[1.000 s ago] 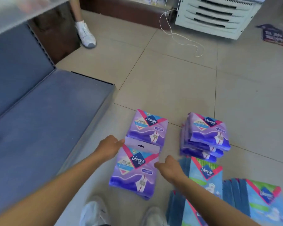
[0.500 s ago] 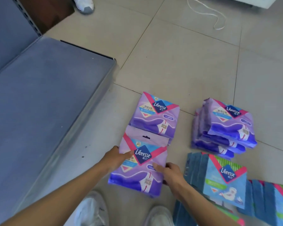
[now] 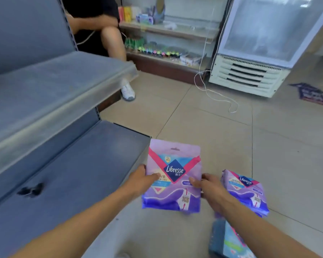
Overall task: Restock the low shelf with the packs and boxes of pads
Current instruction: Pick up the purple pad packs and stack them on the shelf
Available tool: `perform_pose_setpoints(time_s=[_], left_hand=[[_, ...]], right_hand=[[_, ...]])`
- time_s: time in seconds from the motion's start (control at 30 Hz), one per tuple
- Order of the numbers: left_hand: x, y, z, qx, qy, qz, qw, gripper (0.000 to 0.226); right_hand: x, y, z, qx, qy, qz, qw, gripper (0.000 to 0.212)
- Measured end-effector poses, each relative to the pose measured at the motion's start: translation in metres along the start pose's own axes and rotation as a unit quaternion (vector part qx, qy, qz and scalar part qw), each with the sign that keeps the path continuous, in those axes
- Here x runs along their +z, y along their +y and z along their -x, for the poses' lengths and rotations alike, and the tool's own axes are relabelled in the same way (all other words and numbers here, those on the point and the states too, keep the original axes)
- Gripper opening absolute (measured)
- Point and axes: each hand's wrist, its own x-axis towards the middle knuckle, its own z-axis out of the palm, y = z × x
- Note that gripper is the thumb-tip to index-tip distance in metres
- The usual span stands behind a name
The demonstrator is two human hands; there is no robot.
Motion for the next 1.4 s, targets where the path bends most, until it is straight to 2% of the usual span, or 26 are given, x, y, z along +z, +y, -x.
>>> perform_pose_setpoints(time_s=[0.1, 0.23, 0.4, 0.57, 0.7, 0.87, 1.0, 1.13, 1.4], left_hand=[[-0.032, 0.048, 0.046, 0.079, 0.083, -0.003, 0.993, 0.032], [-0.078, 0.096, 0.106, 0.138, 0.154, 0.014, 0.978, 0.029], [-0.132, 0.119, 0.174, 0.183, 0.252, 0.007, 0.950, 0.034], [-0.182, 0.099, 0.247, 0.183, 0.365, 0.038, 0.912, 0.034], [-0.217, 0.065, 0.311, 0.192, 0.463, 0.077, 0.862, 0.032], [-0.246, 0.013, 0.374, 0.169, 0.555, 0.088, 0.810, 0.034], [-0.258, -0.025, 0.397, 0.135, 0.583, 0.113, 0.793, 0.038], [-0.257, -0.054, 0.398, 0.109, 0.590, 0.119, 0.791, 0.038], [-0.271, -0.076, 0.387, 0.094, 0.600, 0.134, 0.783, 0.042]], right_hand=[[0.006, -0.065, 0.034, -0.074, -0.015, -0.019, 0.997, 0.012], [0.030, -0.130, 0.085, -0.156, -0.058, -0.037, 0.985, 0.008], [0.073, -0.181, 0.141, -0.235, -0.138, -0.018, 0.962, 0.035], [0.141, -0.209, 0.188, -0.274, -0.224, -0.007, 0.935, 0.044], [0.210, -0.212, 0.227, -0.305, -0.289, -0.002, 0.907, 0.051], [0.286, -0.200, 0.270, -0.320, -0.352, 0.049, 0.878, 0.039], [0.325, -0.189, 0.287, -0.320, -0.383, 0.103, 0.860, 0.048], [0.344, -0.176, 0.289, -0.325, -0.394, 0.142, 0.848, 0.045], [0.371, -0.168, 0.286, -0.339, -0.370, 0.159, 0.850, 0.042]])
